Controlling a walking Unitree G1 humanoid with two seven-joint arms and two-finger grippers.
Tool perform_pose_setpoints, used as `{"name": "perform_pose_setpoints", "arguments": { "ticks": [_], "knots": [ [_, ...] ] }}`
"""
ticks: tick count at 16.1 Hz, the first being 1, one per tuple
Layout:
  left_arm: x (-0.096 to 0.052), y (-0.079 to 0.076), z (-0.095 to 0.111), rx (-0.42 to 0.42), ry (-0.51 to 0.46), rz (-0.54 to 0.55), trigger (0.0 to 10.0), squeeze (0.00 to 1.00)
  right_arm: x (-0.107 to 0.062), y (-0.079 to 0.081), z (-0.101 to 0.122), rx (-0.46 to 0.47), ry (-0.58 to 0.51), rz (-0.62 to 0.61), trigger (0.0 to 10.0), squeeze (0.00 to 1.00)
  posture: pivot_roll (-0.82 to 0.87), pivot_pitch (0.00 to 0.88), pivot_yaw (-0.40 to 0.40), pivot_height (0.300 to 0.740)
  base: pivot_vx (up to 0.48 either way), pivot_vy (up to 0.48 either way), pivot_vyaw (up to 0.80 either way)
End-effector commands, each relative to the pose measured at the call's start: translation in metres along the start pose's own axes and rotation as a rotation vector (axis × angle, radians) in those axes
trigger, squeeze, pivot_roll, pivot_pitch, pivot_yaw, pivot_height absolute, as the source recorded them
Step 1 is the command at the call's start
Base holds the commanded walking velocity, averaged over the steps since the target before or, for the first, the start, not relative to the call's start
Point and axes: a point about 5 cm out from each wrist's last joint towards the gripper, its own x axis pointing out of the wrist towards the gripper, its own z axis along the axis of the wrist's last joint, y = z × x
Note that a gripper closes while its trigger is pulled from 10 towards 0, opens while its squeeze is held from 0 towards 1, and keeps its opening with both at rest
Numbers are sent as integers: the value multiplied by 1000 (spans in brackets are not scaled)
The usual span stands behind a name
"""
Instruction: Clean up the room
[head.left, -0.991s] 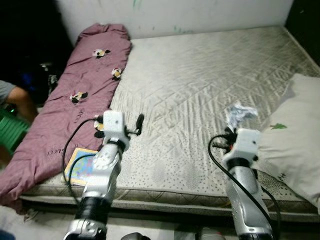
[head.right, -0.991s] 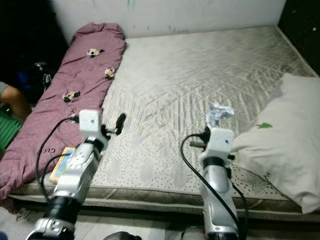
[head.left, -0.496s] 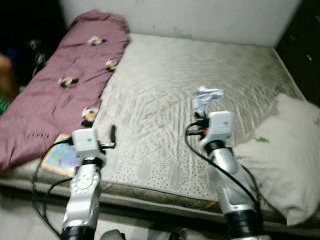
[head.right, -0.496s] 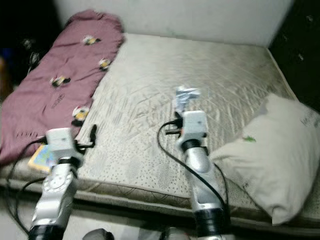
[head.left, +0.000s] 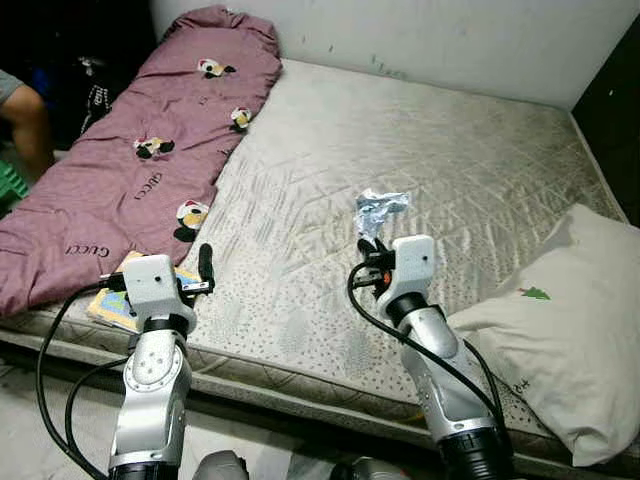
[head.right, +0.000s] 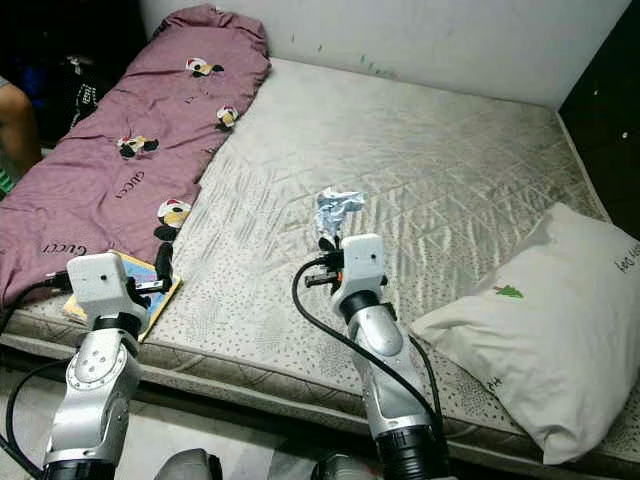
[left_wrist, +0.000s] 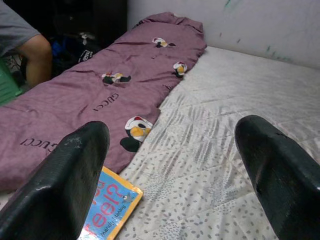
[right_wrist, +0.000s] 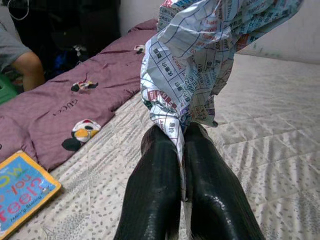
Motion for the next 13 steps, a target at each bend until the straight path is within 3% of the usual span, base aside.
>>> {"name": "perform_pose_setpoints", "arguments": {
  "ticks": [1, 5, 9, 13],
  "knots": [
    [0, -3, 1, 14, 3, -10, 10000, 0, -2, -8, 5, 0, -27, -29, 10000, 0, 10, 19, -75, 740, 0, 0, 0],
    [7, -14, 7, 35, -17, -61, 10000, 0, 3, -14, 8, -20, -37, -56, 10000, 0, 23, 16, -77, 740, 0, 0, 0],
    [7, -12, 8, 19, -11, -46, 10000, 0, 7, -9, 6, -6, -16, -46, 10000, 0, 30, 20, -82, 740, 0, 0, 0],
    [7, -21, 5, -10, 9, -84, 10000, 0, 6, -21, 8, -9, -20, -89, 10000, 0, -7, 23, -66, 740, 0, 0, -800]
  ]
}}
